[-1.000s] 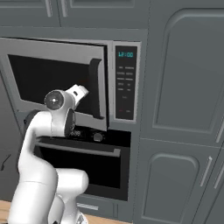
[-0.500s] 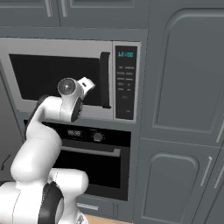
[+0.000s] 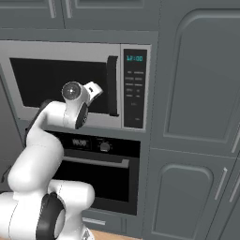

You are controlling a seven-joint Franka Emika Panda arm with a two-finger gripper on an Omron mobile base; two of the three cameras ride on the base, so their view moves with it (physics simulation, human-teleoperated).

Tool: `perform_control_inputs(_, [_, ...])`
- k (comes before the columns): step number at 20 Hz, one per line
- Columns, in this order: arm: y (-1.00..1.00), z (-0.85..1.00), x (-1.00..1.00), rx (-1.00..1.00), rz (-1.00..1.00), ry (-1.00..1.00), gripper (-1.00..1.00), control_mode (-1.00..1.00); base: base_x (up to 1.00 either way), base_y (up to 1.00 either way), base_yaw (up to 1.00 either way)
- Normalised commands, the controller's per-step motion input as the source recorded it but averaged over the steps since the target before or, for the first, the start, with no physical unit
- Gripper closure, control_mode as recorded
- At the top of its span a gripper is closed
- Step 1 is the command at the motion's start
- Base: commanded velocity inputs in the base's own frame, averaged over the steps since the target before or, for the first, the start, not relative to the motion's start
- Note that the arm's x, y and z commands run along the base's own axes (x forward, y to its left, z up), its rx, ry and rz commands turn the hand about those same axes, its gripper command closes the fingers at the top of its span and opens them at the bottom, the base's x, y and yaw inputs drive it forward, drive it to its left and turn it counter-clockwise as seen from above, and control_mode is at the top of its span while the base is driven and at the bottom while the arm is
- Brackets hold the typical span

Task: Place the microwavable item in the microwave. Then, close the microwave door and press the start button.

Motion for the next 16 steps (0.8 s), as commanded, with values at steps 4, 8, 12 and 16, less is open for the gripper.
perform_control_inputs(4, [0.10, 0.01, -0.35, 0.00, 0.00, 0.00, -1.00, -1.00, 0.00, 0.00, 0.00])
perform_control_inputs(8, [-0.03, 0.04, -0.90, 0.04, 0.00, 0.00, -1.00, -1.00, 0.00, 0.00, 0.00])
perform_control_inputs(12, [-0.36, 0.00, -1.00, 0.08, 0.00, -0.04, -1.00, -1.00, 0.00, 0.00, 0.00])
perform_control_inputs(16, [-0.85, 0.00, -0.96, 0.12, 0.00, -0.12, -1.00, -1.00, 0.00, 0.00, 0.00])
